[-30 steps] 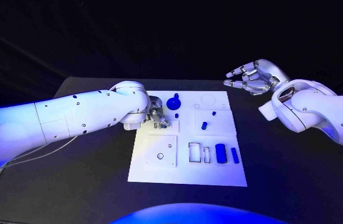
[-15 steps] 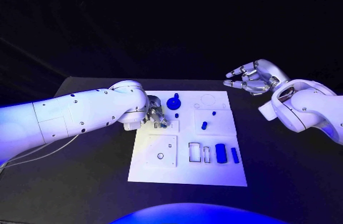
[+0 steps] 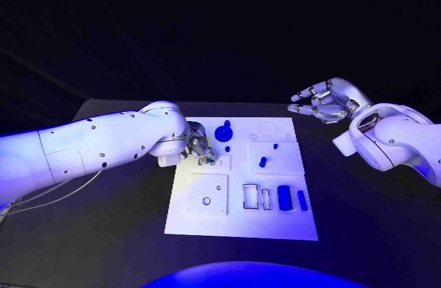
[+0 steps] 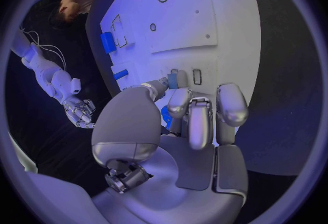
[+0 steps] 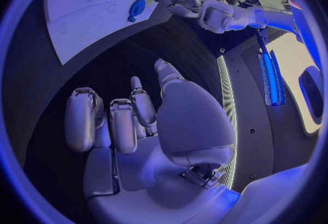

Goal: Assemble the parts on the task board

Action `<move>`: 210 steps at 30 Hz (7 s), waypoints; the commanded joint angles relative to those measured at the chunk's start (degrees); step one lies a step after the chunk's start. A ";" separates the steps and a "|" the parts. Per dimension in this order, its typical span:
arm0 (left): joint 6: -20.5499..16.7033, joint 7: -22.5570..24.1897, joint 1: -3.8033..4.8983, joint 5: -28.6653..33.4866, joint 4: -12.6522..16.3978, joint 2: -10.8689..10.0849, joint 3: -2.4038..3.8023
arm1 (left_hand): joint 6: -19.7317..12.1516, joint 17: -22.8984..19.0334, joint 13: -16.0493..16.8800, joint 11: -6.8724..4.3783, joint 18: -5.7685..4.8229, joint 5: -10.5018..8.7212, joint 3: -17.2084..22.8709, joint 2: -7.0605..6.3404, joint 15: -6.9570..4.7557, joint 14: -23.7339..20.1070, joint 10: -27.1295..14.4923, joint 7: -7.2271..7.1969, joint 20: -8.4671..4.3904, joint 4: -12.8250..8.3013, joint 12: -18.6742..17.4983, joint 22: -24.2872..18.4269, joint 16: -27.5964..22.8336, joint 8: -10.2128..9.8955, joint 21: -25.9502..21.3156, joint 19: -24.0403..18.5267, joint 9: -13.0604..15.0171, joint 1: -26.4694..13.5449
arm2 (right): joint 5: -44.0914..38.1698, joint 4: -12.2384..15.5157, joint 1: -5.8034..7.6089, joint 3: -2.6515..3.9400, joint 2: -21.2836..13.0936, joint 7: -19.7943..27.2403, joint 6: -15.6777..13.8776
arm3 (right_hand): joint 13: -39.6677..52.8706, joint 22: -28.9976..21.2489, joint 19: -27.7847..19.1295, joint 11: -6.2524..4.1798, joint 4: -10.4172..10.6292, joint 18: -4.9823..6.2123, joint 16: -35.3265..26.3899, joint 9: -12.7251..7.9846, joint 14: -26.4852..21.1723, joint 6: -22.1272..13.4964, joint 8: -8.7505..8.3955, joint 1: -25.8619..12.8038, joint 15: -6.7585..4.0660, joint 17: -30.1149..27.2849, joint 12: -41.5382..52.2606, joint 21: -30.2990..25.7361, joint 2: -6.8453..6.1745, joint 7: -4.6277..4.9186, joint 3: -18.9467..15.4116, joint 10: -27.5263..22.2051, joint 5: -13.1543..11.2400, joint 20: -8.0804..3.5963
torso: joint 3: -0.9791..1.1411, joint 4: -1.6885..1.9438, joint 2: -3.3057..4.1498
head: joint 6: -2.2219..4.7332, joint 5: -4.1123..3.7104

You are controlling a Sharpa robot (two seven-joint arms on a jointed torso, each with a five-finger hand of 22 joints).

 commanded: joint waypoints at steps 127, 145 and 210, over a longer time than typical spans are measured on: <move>23.50 -2.54 4.30 4.34 -14.65 11.16 -2.26 | 2.56 6.08 2.05 -0.79 -0.76 0.12 5.02 1.72 -0.14 3.67 2.21 -0.84 -0.15 -4.62 2.01 2.72 -0.02 1.07 0.68 1.26 4.39 -1.02 | -0.62 0.04 -0.15 -0.02 0.29 -0.32 0.86 | 0.01 5.28 -0.26 -0.16 0.25 0.67 -0.25 0.11 3.94 0.02 0.54 -0.42 -0.37 6.57 0.13 -0.20 0.36 -0.32 -0.52 0.27 0.52 -0.14 | -0.04 0.05 0.03 | -0.86 0.25; 22.37 -2.43 4.02 1.66 -14.78 11.43 -2.26 | 2.59 6.06 1.84 -0.73 -0.73 0.11 4.39 1.79 -0.14 3.67 2.15 -0.75 -0.21 -4.10 1.84 2.58 -0.03 0.82 0.61 1.18 4.58 -1.63 | -0.63 0.24 -0.15 -0.02 0.20 -0.19 0.61 | -0.11 5.16 -0.36 -0.18 0.29 0.72 -0.37 0.12 3.90 0.06 0.63 -0.39 -0.40 6.40 0.04 -0.42 0.38 -0.35 -0.62 0.19 0.55 -0.16 | -0.01 -0.07 0.04 | -1.02 0.16; 22.45 -2.37 3.89 1.09 -14.83 10.92 -2.25 | 4.94 6.11 2.02 -0.97 -0.76 0.08 -12.45 -0.96 -0.32 3.69 2.44 -1.12 -0.41 5.49 2.18 2.87 -0.04 -2.15 0.53 1.28 7.19 -10.06 | -0.63 0.29 -0.15 -0.02 0.00 -0.04 0.51 | -0.24 5.05 -0.43 -0.18 0.47 0.75 -0.47 0.11 3.87 -0.03 0.69 -0.58 -0.41 6.29 -0.07 -0.63 0.27 -0.34 -0.94 0.09 0.53 -0.18 | -0.03 0.00 0.00 | -0.98 -0.17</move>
